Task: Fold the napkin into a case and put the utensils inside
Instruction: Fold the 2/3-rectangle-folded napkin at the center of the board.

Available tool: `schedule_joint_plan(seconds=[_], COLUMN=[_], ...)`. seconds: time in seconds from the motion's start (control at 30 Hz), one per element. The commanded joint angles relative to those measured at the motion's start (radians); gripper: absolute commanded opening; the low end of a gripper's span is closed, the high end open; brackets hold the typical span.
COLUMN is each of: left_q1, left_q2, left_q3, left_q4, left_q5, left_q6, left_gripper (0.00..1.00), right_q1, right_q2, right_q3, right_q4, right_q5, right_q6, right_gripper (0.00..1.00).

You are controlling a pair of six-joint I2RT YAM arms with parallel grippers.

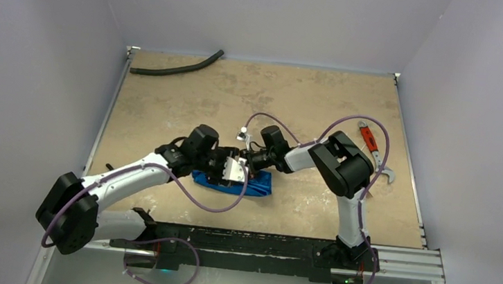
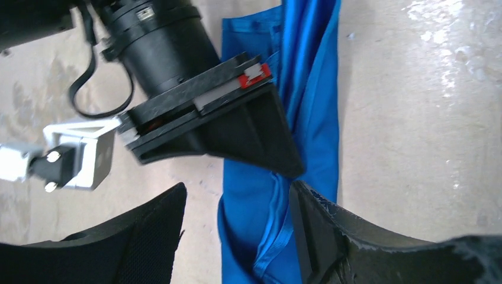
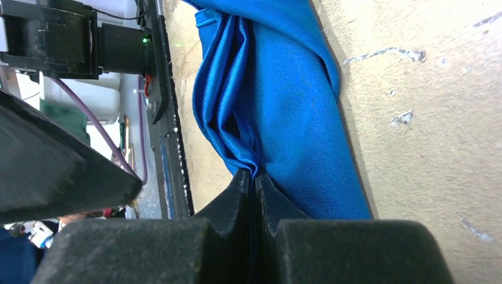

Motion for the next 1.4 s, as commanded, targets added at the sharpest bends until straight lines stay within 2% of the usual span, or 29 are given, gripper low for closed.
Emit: schedule_joint_plan(seconds=[0.0, 0.17, 0.57, 0.77, 0.97, 1.13, 1.2, 1.3, 1.37], left_q1=[-0.038, -0.039, -0.039, -0.037, -0.038, -0.04, -0.043, -0.047, -0.047], left_q2=[0.057, 0.128, 0.193, 0.214, 0.25, 0.26, 0.261, 0.262, 0.262], left_q3=[-0.017, -0.031, -0.047, -0.053, -0.053, -0.054, -0.059, -0.073, -0.078], left_q4=[0.051, 0.107, 0.127, 0.063, 0.076, 0.072, 0.07, 0.07, 0.068], left_q5=[-0.005, -0.021, -0.004, -0.02, -0.032, -0.024, -0.024, -0.029, -0.034], left_q6=[-0.01, 0.009, 0.06, 0.131, 0.158, 0.172, 0.175, 0.185, 0.187], left_gripper=[0.63, 0.52, 0.49, 0.42, 0.28, 0.25, 0.22, 0.12, 0.0], right_q1=[0.007, 0.009, 0.009, 0.008, 0.009, 0.009, 0.011, 0.01, 0.01], right_q2=[0.006, -0.015, -0.053, -0.085, -0.103, -0.123, -0.127, -0.135, -0.14], right_q3=[-0.072, -0.084, -0.129, -0.16, -0.17, -0.196, -0.2, -0.208, -0.215], right_q4=[-0.025, 0.006, 0.086, 0.136, 0.149, 0.179, 0.199, 0.225, 0.248], right_q5=[0.099, 0.118, 0.114, 0.102, 0.093, 0.091, 0.086, 0.079, 0.067], right_q6=[0.022, 0.045, 0.08, 0.096, 0.1, 0.117, 0.128, 0.148, 0.168], right_gripper=[0.0, 0.0, 0.0, 0.0, 0.0, 0.0, 0.0, 0.09, 0.17])
